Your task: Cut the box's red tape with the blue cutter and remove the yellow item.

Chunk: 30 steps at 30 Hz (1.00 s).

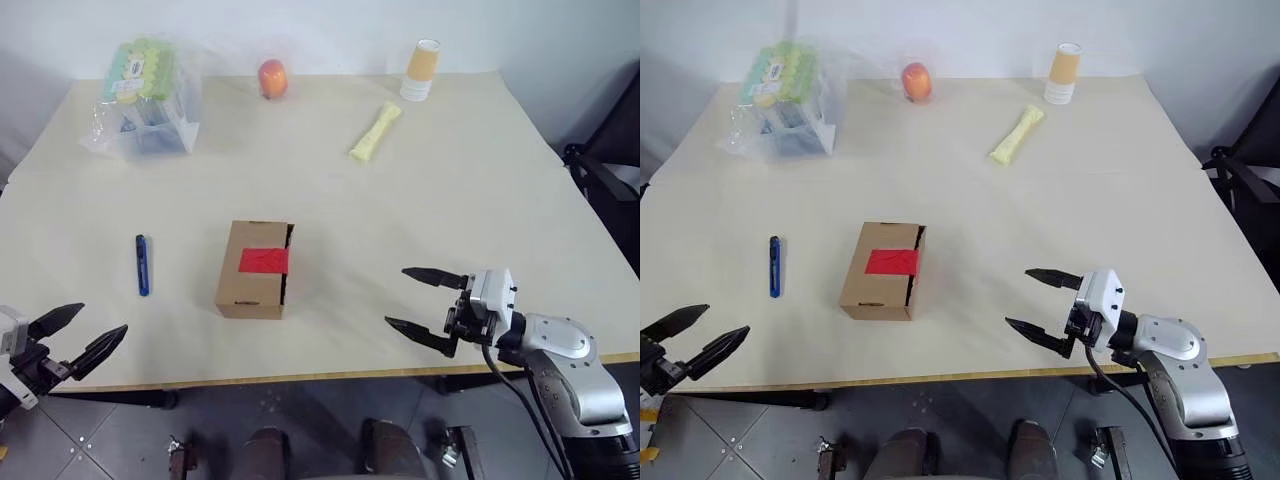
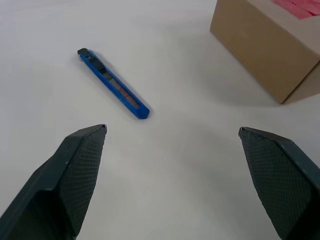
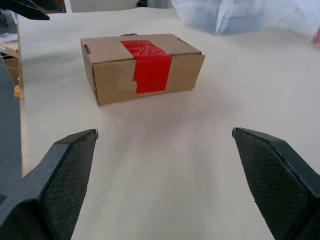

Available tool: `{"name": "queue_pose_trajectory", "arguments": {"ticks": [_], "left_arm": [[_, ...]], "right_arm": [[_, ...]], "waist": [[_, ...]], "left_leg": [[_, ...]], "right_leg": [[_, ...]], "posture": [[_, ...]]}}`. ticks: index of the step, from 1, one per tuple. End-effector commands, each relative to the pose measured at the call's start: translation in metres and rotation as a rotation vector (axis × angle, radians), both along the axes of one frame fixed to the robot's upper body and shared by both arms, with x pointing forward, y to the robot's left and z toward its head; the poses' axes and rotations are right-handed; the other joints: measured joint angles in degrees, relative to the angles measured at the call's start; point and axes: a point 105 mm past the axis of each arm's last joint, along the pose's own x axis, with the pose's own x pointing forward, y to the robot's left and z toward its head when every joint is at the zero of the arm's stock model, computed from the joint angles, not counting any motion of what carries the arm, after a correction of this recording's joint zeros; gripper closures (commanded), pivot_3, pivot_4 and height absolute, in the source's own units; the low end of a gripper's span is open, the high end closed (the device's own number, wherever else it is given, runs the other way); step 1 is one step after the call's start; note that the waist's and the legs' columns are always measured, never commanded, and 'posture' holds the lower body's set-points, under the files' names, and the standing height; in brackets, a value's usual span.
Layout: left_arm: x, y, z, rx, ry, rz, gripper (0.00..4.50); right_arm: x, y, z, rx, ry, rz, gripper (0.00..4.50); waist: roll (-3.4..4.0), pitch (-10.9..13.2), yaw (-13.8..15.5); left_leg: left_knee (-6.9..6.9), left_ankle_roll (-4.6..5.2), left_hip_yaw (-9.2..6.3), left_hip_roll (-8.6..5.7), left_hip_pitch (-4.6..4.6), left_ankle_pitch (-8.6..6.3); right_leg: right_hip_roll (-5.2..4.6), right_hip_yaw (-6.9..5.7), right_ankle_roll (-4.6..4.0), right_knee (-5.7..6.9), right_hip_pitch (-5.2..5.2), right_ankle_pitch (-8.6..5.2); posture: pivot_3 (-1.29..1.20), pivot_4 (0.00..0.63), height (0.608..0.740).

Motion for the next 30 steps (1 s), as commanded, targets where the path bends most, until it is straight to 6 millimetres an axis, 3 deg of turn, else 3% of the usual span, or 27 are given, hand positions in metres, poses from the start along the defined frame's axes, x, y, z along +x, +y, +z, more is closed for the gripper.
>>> {"name": "queue_pose_trajectory", "arguments": {"ticks": [1, 5, 9, 14, 16, 18, 19, 23, 27, 30], "left_arm": [[0.003, 0.003, 0.008, 0.070, -0.026, -0.001, 0.00], [0.015, -0.019, 0.008, 0.024, -0.007, -0.089, 0.00], [0.042, -0.038, 0.005, 0.106, -0.034, -0.123, 0.98], [0.084, -0.090, -0.008, 0.204, -0.045, -0.263, 2.53], [0.093, -0.108, -0.010, 0.194, -0.039, -0.308, 3.14], [0.089, -0.133, -0.013, 0.141, -0.009, -0.435, 3.77], [0.087, -0.139, -0.017, 0.132, 0.017, -0.474, 4.08], [0.087, -0.163, -0.023, 0.133, 0.052, -0.585, 4.08], [0.093, -0.192, -0.028, 0.087, 0.056, -0.639, 4.08], [0.099, -0.203, -0.031, 0.065, 0.048, -0.629, 4.08]], "right_arm": [[-0.002, 0.003, 0.012, 0.011, -0.040, 0.005, 0.01], [0.008, 0.017, 0.013, 0.016, 0.024, -0.007, 0.01], [0.025, 0.040, 0.004, -0.073, 0.036, -0.015, 1.31], [0.067, 0.105, -0.018, -0.214, -0.003, -0.030, 3.02], [0.072, 0.128, -0.014, -0.201, -0.022, 0.016, 3.72], [0.074, 0.139, -0.013, -0.211, -0.041, 0.052, 4.40], [0.074, 0.141, -0.014, -0.218, -0.035, 0.068, 4.50], [0.077, 0.142, -0.011, -0.234, -0.026, 0.116, 4.50], [0.091, 0.124, -0.008, -0.310, -0.048, 0.125, 4.50], [0.100, 0.111, -0.010, -0.352, -0.026, 0.134, 4.50]], "waist": [[0.00, 0.0, 0.2], [0.00, 0.0, 0.3], [0.01, 0.0, 0.3], [0.02, 0.0, -0.3], [0.02, 0.0, -0.8], [0.02, 0.0, -1.3], [0.02, 0.0, -1.4], [0.01, 0.0, -1.4], [0.02, 0.0, -1.3], [0.01, 0.0, -1.4]], "left_leg": [[0.02, 0.00, 0.00, 0.00, -0.01, 0.00], [0.11, 0.01, 0.01, 0.00, -0.04, -0.01], [0.16, 0.02, 0.00, 0.00, -0.04, -0.01], [0.22, -0.03, 0.03, 0.00, -0.07, 0.02], [0.16, -0.05, 0.03, 0.00, -0.06, 0.02], [0.09, -0.07, 0.04, 0.00, -0.21, 0.03], [0.08, -0.10, 0.03, 0.00, -0.21, 0.01], [0.02, -0.14, 0.04, -0.01, -0.21, -0.02], [0.12, -0.14, 0.06, 0.00, -0.20, -0.02], [0.34, -0.13, 0.06, 0.01, -0.17, -0.02]], "right_leg": [[0.00, 0.00, 0.00, 0.00, 0.00, 0.00], [0.00, 0.02, 0.00, 0.01, 0.00, 0.00], [0.00, 0.03, -0.02, 0.05, 0.00, 0.00], [0.02, 0.05, -0.05, 0.22, -0.13, 0.02], [0.01, 0.03, -0.05, 0.39, -0.24, 0.02], [0.01, 0.02, -0.05, 0.50, -0.47, 0.02], [-0.01, -0.07, -0.05, 0.64, -0.54, 0.02], [-0.05, -0.21, -0.05, 0.63, -0.56, 0.02], [-0.06, -0.22, -0.05, 0.63, -0.52, 0.02], [-0.06, -0.22, -0.05, 0.64, -0.40, 0.02]], "posture": [[0.00, 0.150, 0.740], [0.00, 0.150, 0.740], [0.00, 0.150, 0.740], [0.00, 0.150, 0.740], [0.00, 0.150, 0.740], [0.00, 0.150, 0.740], [0.00, 0.150, 0.740], [0.00, 0.150, 0.740], [0.00, 0.150, 0.740], [0.00, 0.150, 0.740]]}}
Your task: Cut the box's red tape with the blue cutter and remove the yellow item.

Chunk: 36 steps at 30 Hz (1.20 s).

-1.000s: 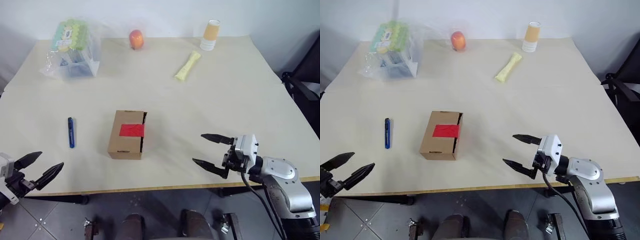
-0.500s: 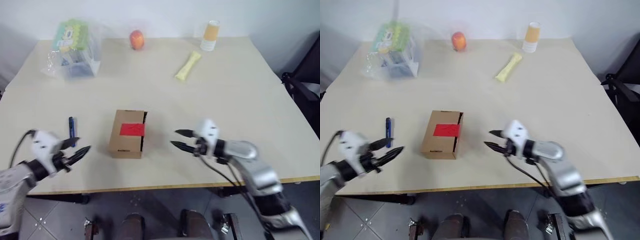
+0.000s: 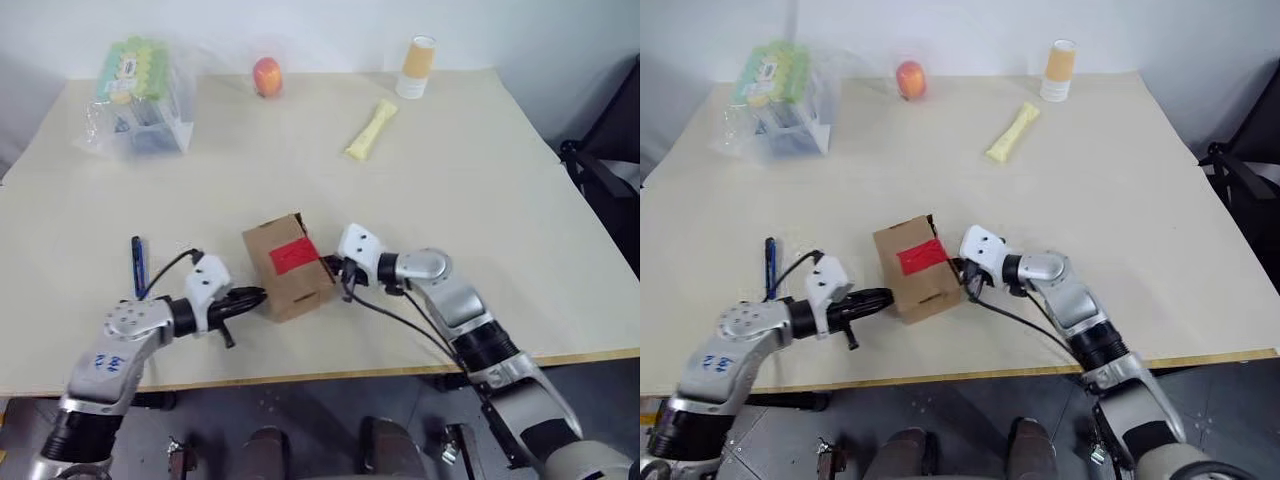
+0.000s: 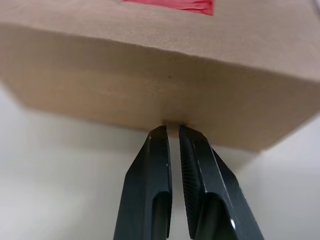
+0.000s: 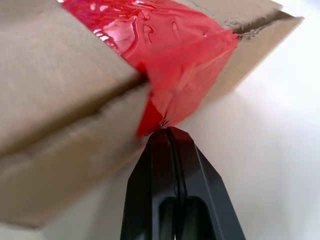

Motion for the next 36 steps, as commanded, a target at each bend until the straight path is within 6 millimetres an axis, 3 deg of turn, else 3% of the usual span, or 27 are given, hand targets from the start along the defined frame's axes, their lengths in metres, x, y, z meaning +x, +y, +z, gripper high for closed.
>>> {"name": "queue_pose_trajectory", "arguments": {"ticks": [1, 5, 9, 11, 14, 18, 23, 25, 28, 31, 33, 36], "left_arm": [[0.004, -0.016, 0.005, -0.043, -0.019, -0.006, 4.08], [-0.001, -0.010, 0.010, -0.135, -0.020, 0.046, 4.08], [-0.017, 0.014, 0.011, -0.156, -0.034, 0.107, 4.08], [-0.025, 0.034, 0.021, -0.208, -0.085, 0.183, 3.68], [-0.043, 0.085, 0.022, -0.215, -0.154, 0.381, 2.89], [-0.083, 0.171, 0.011, -0.193, -0.196, 0.745, 1.69], [-0.156, 0.266, -0.009, -0.094, -0.206, 1.186, 0.11], [-0.179, 0.283, -0.014, -0.088, -0.179, 1.286, 0.02], [-0.187, 0.287, -0.011, -0.111, -0.189, 1.325, 0.02], [-0.180, 0.269, -0.015, -0.096, -0.151, 1.277, 0.02], [-0.167, 0.250, -0.011, -0.122, -0.170, 1.224, 0.02], [-0.129, 0.218, 0.000, -0.210, -0.218, 1.182, 0.02]], "right_arm": [[-0.003, 0.002, 0.002, -0.018, 0.008, 0.100, 4.50], [0.008, -0.015, 0.000, -0.056, -0.026, 0.071, 4.50], [0.010, -0.038, 0.017, 0.044, 0.000, 0.033, 4.50], [0.010, -0.061, 0.021, 0.058, -0.011, -0.008, 4.13], [-0.005, -0.095, 0.025, 0.066, -0.052, 0.017, 3.25], [-0.042, -0.108, 0.051, 0.326, -0.093, 0.117, 1.84], [-0.086, -0.096, 0.058, 0.493, -0.076, 0.151, 0.11], [-0.101, -0.086, 0.062, 0.530, -0.091, 0.180, 0.02], [-0.118, -0.075, 0.067, 0.554, -0.030, 0.270, 0.02], [-0.125, -0.068, 0.080, 0.592, -0.053, 0.304, 0.02], [-0.127, -0.068, 0.082, 0.583, -0.066, 0.303, 0.02], [-0.123, -0.073, 0.082, 0.573, -0.079, 0.269, 0.02]], "waist": [[0.00, 0.0, -0.1], [0.00, 0.0, -0.3], [0.03, 0.0, -0.6], [0.03, 0.0, -0.3], [0.02, 0.0, 0.2], [0.03, 0.0, 0.1], [0.03, 0.0, 0.2], [0.02, 0.0, 0.2], [0.02, 0.0, 0.8], [-0.11, -0.1, 1.7], [-0.17, -0.1, 1.9], [-0.17, -0.1, 2.7]], "left_leg": [[0.02, 0.00, 0.01, 0.00, 0.00, 0.00], [-0.01, 0.00, 0.01, 0.03, 0.02, 0.00], [-0.05, 0.00, 0.05, 0.04, 0.00, 0.00], [-0.02, 0.00, 0.05, 0.04, -0.04, 0.00], [0.12, 0.04, 0.03, 0.04, -0.07, -0.03], [0.09, 0.11, 0.05, 0.06, -0.03, -0.09], [0.08, 0.13, 0.11, 0.12, 0.08, -0.16], [0.08, 0.15, 0.11, 0.12, 0.08, -0.24], [0.31, 0.26, 0.18, 0.12, 0.02, -0.36], [0.50, 0.33, 0.17, 0.13, 0.04, -0.43], [0.51, 0.35, 0.18, 0.13, 0.04, -0.49], [0.51, 0.35, 0.19, 0.13, 0.04, -0.50]], "right_leg": [[0.00, 0.01, 0.00, 0.00, -0.01, 0.00], [0.00, 0.00, 0.00, 0.02, -0.02, 0.00], [-0.01, 0.04, 0.00, 0.01, -0.08, 0.00], [-0.01, 0.03, 0.00, 0.01, -0.10, 0.00], [-0.03, -0.01, 0.00, -0.06, 0.01, 0.00], [-0.01, -0.08, 0.00, -0.43, 0.21, 0.00], [0.02, -0.07, 0.00, -0.48, 0.30, 0.00], [0.02, -0.07, 0.00, -0.51, 0.31, 0.00], [0.00, -0.03, 0.00, -0.52, 0.32, 0.00], [0.00, 0.01, -0.02, -0.55, 0.41, -0.01], [0.00, 0.06, -0.02, -0.57, 0.41, 0.00], [0.00, 0.07, -0.02, -0.55, 0.41, 0.00]], "posture": [[0.00, 0.150, 0.740], [0.00, 0.150, 0.740], [0.00, 0.150, 0.740], [0.00, 0.150, 0.740], [0.00, 0.150, 0.740], [0.00, 0.150, 0.740], [0.00, 0.150, 0.740], [0.00, 0.150, 0.740], [0.00, 0.150, 0.740], [0.00, 0.150, 0.740], [0.00, 0.150, 0.740], [0.00, 0.150, 0.740]]}}
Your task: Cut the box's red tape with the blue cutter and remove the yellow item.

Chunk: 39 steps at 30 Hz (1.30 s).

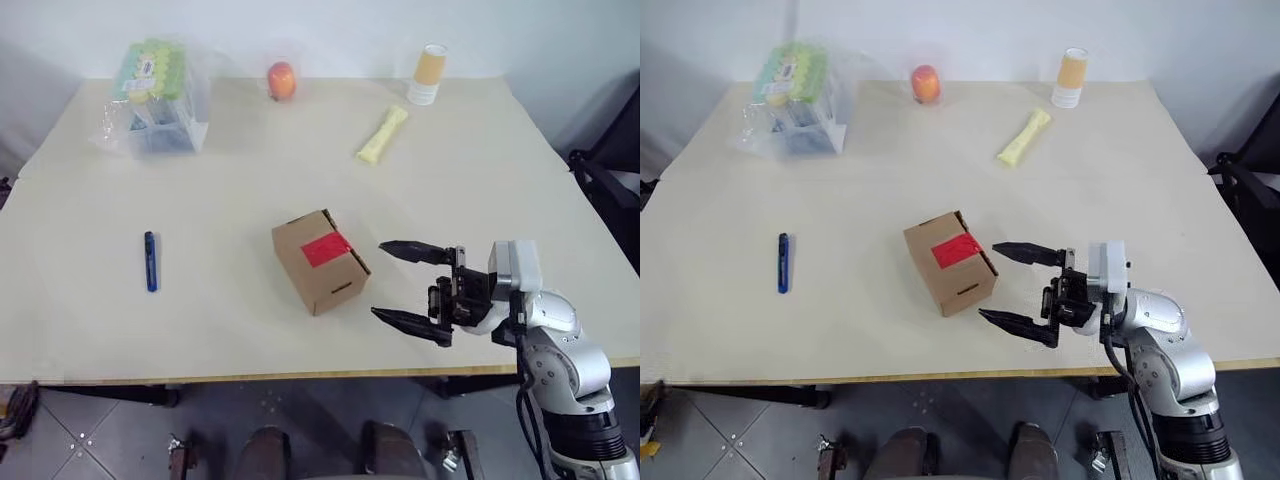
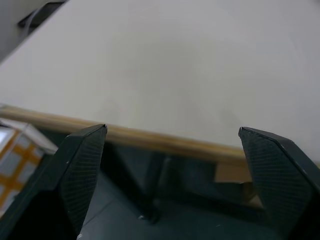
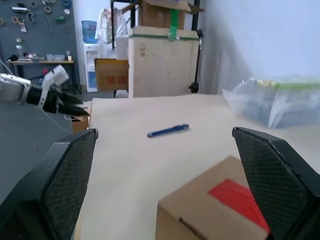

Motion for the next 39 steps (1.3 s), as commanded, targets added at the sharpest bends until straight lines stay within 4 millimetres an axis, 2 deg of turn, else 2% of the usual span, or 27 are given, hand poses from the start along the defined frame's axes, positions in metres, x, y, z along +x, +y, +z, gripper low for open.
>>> {"name": "queue_pose_trajectory", "arguments": {"ticks": [1, 5, 8, 11, 16, 21, 23, 27, 32, 36, 38, 39], "left_arm": [[0.039, -0.030, 0.023, -0.002, -0.095, -0.047, 0.02], [0.090, -0.062, 0.035, -0.033, -0.117, -0.073, 0.02], [0.113, -0.060, 0.028, 0.004, -0.006, 0.028, 0.02], [0.137, -0.072, 0.032, -0.040, -0.027, 0.000, 0.02], [0.163, -0.092, 0.029, -0.070, -0.020, -0.074, 0.02], [0.173, -0.085, 0.022, -0.063, 0.006, 0.023, 0.02], [0.174, -0.090, 0.012, -0.111, 0.041, 0.027, 0.02], [0.174, -0.103, -0.009, -0.145, 0.125, -0.001, 0.92], [0.169, -0.101, -0.025, -0.181, 0.167, 0.019, 2.37], [0.169, -0.105, -0.023, -0.182, 0.146, -0.014, 3.60], [0.174, -0.111, -0.015, -0.160, 0.111, -0.064, 4.04], [0.175, -0.113, -0.013, -0.137, 0.097, -0.082, 4.05]], "right_arm": [[-0.001, -0.006, 0.008, 0.000, -0.037, -0.028, 0.02], [0.000, -0.008, 0.007, -0.007, -0.033, -0.033, 0.02], [-0.001, -0.006, 0.006, -0.010, -0.025, -0.031, 0.02], [-0.005, -0.001, 0.005, -0.006, -0.008, -0.017, 0.02], [-0.014, 0.004, 0.001, -0.011, 0.010, 0.000, 0.02], [-0.011, 0.004, 0.002, -0.003, 0.006, -0.024, 0.02], [-0.009, 0.003, 0.004, 0.008, -0.002, -0.038, 0.02], [-0.003, 0.001, 0.010, 0.043, -0.022, -0.078, 0.00], [-0.003, 0.005, 0.010, 0.048, -0.025, -0.080, 0.00], [-0.003, 0.004, 0.007, 0.041, -0.021, -0.097, 0.00], [-0.004, 0.004, 0.001, 0.011, 0.008, -0.087, 0.00], [-0.006, 0.004, -0.002, -0.003, 0.025, -0.077, 0.00]], "waist": [[0.01, 0.0, 0.5], [-0.01, 0.0, 0.6], [-0.01, 0.0, 0.3], [-0.02, 0.0, 0.0], [-0.02, 0.0, 0.3], [-0.02, 0.0, 0.5], [-0.02, 0.0, 0.5], [0.11, -0.1, 0.5], [0.34, -0.2, 0.7], [0.68, -0.4, 0.7], [0.76, -0.5, 0.8], [0.76, -0.5, 0.8]], "left_leg": [[0.01, -0.01, 0.00, 0.00, 0.01, 0.00], [0.05, -0.02, 0.00, 0.00, 0.03, 0.02], [0.06, -0.02, 0.01, -0.01, 0.07, 0.03], [0.01, -0.03, 0.05, 0.00, 0.10, 0.02], [0.02, -0.04, 0.05, 0.00, 0.07, 0.02], [0.05, -0.04, 0.08, -0.01, 0.05, 0.02], [0.05, -0.04, 0.07, 0.00, 0.06, 0.02], [0.05, -0.04, 0.08, -0.01, 0.11, 0.02], [0.05, -0.04, 0.13, -0.03, 0.14, 0.02], [0.05, -0.03, 0.17, -0.04, 0.18, 0.02], [0.05, -0.03, 0.17, -0.04, 0.18, 0.02], [0.05, -0.03, 0.17, -0.04, 0.18, 0.02]], "right_leg": [[0.01, 0.00, 0.00, 0.02, 0.00, 0.00], [0.01, 0.01, -0.01, 0.11, 0.00, 0.01], [0.02, 0.01, 0.00, 0.19, -0.01, 0.01], [0.04, 0.00, 0.01, 0.20, -0.04, 0.02], [0.03, -0.01, 0.02, 0.13, -0.04, 0.02], [0.03, 0.00, 0.02, 0.10, -0.02, 0.02], [0.04, 0.00, 0.02, 0.10, -0.02, 0.02], [0.03, 0.01, 0.02, 0.13, -0.01, 0.02], [0.02, 0.08, 0.03, 0.10, 0.03, 0.02], [0.02, 0.13, 0.03, 0.10, 0.04, 0.02], [0.02, 0.13, 0.03, 0.10, 0.04, 0.02], [0.02, 0.14, 0.03, 0.10, 0.04, 0.02]], "posture": [[0.00, 0.150, 0.740], [0.00, 0.150, 0.740], [0.00, 0.150, 0.740], [0.00, 0.150, 0.740], [0.00, 0.150, 0.740], [0.00, 0.150, 0.740], [0.00, 0.150, 0.740], [0.00, 0.150, 0.740], [0.00, 0.150, 0.740], [0.00, 0.150, 0.740], [0.00, 0.150, 0.740], [0.00, 0.150, 0.740]]}}
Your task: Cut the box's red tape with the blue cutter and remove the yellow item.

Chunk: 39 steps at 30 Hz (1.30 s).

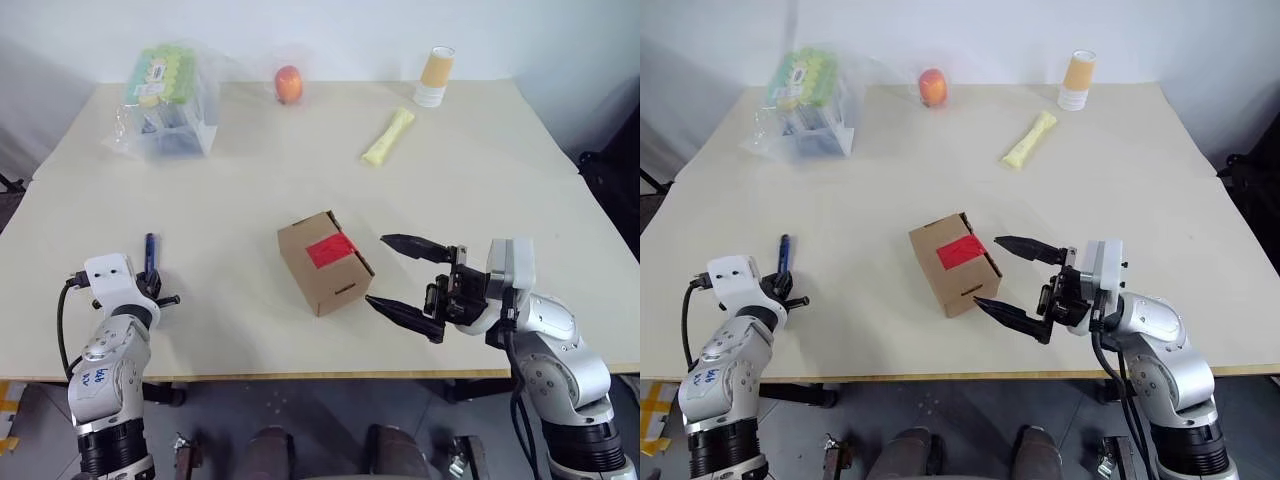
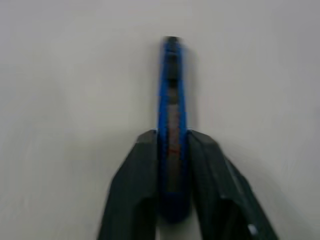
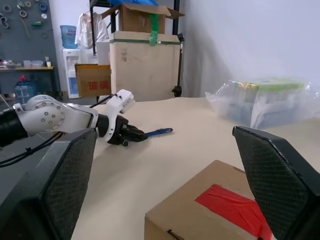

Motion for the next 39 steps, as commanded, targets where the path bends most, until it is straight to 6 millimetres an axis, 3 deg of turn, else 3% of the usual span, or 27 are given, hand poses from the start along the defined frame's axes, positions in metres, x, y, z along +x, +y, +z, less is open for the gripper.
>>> {"name": "queue_pose_trajectory", "arguments": {"ticks": [1, 6, 8, 10, 12, 15, 20, 23, 26, 29, 34, 39], "left_arm": [[0.002, -0.021, -0.012, -0.010, 0.001, -0.127, 4.05], [0.002, -0.025, 0.043, 0.023, -0.326, -0.292, 4.05], [-0.009, -0.037, 0.065, 0.028, -0.431, -0.484, 4.05], [-0.030, -0.062, 0.076, 0.043, -0.424, -0.813, 4.05], [-0.042, -0.073, 0.072, 0.094, -0.355, -0.992, 4.05], [-0.068, -0.092, 0.045, 0.219, -0.130, -1.344, 4.05], [-0.093, -0.119, 0.012, 0.334, 0.083, -1.733, 4.05], [-0.085, -0.142, -0.009, 0.448, 0.086, -1.840, 4.05], [-0.065, -0.166, -0.015, 0.475, 0.049, -1.829, 4.05], [-0.049, -0.178, -0.022, 0.523, 0.117, -1.797, 4.05], [-0.048, -0.189, -0.025, 0.517, 0.217, -1.819, 4.05], [-0.039, -0.198, -0.021, 0.544, 0.238, -1.766, 4.05]], "right_arm": [[-0.008, 0.002, -0.001, -0.024, 0.015, 0.027, 0.00], [-0.011, 0.002, 0.003, -0.014, 0.043, 0.021, 0.00], [-0.014, 0.000, 0.009, -0.017, 0.033, 0.017, 0.00], [-0.021, -0.006, 0.013, -0.049, 0.031, 0.023, 0.00], [-0.027, -0.009, 0.013, -0.079, 0.041, 0.035, 0.00], [-0.032, -0.017, 0.006, -0.184, 0.043, 0.020, 0.00], [-0.042, -0.019, -0.002, -0.244, 0.105, 0.049, 0.00], [-0.038, -0.019, -0.023, -0.340, 0.134, -0.008, 0.62], [-0.032, -0.017, -0.043, -0.425, 0.155, -0.063, 1.63], [-0.023, -0.014, -0.054, -0.454, 0.168, -0.114, 2.68], [-0.007, -0.009, -0.075, -0.531, 0.146, -0.142, 4.38], [-0.002, 0.002, -0.089, -0.566, 0.144, -0.085, 4.45]], "waist": [[0.00, 0.0, 0.1], [-0.13, 0.1, -0.2], [-0.18, 0.1, -0.3], [-0.26, 0.2, -0.6], [-0.24, 0.2, -0.5], [-0.19, 0.2, -0.3], [-0.18, 0.3, 0.0], [-0.17, 0.3, 0.0], [-0.21, 0.3, -0.1], [-0.22, 0.3, 0.0], [-0.24, 0.2, 0.1], [-0.21, 0.2, 0.7]], "left_leg": [[0.00, 0.00, 0.00, 0.00, 0.00, 0.00], [0.00, 0.01, 0.01, 0.01, -0.09, 0.00], [0.00, 0.01, 0.01, 0.03, -0.14, 0.00], [-0.04, 0.00, 0.02, 0.04, -0.16, -0.02], [-0.08, 0.01, 0.05, 0.04, -0.16, -0.05], [-0.10, 0.04, 0.11, 0.04, -0.16, -0.08], [-0.04, 0.12, 0.17, 0.04, -0.19, -0.12], [-0.06, 0.12, 0.18, 0.03, -0.17, -0.12], [-0.02, 0.12, 0.21, 0.02, -0.19, -0.11], [0.03, 0.13, 0.21, 0.02, -0.17, -0.10], [0.06, 0.16, 0.20, 0.01, -0.11, -0.08], [0.11, 0.22, 0.19, -0.02, -0.11, -0.05]], "right_leg": [[0.00, 0.01, 0.00, 0.00, 0.00, 0.00], [0.02, -0.02, 0.00, -0.07, -0.05, 0.00], [0.03, -0.03, 0.00, -0.08, -0.09, 0.00], [0.02, -0.04, 0.00, -0.08, -0.16, 0.00], [0.02, -0.05, 0.00, -0.11, -0.18, 0.00], [0.02, -0.04, -0.02, -0.22, -0.16, -0.01], [0.02, -0.01, -0.03, -0.31, -0.13, -0.01], [0.02, -0.01, -0.02, -0.28, -0.14, -0.01], [0.02, -0.01, -0.01, -0.25, -0.14, -0.01], [0.02, -0.01, 0.00, -0.21, -0.13, 0.00], [0.00, 0.00, 0.00, -0.23, -0.03, 0.00], [-0.01, 0.05, 0.01, -0.24, 0.02, 0.00]], "posture": [[0.00, 0.150, 0.740], [0.00, 0.150, 0.740], [0.00, 0.150, 0.740], [0.00, 0.150, 0.740], [0.00, 0.150, 0.740], [0.00, 0.150, 0.740], [0.00, 0.150, 0.740], [0.00, 0.150, 0.740], [0.00, 0.150, 0.740], [0.00, 0.150, 0.740], [0.00, 0.150, 0.740], [0.00, 0.150, 0.740]]}}
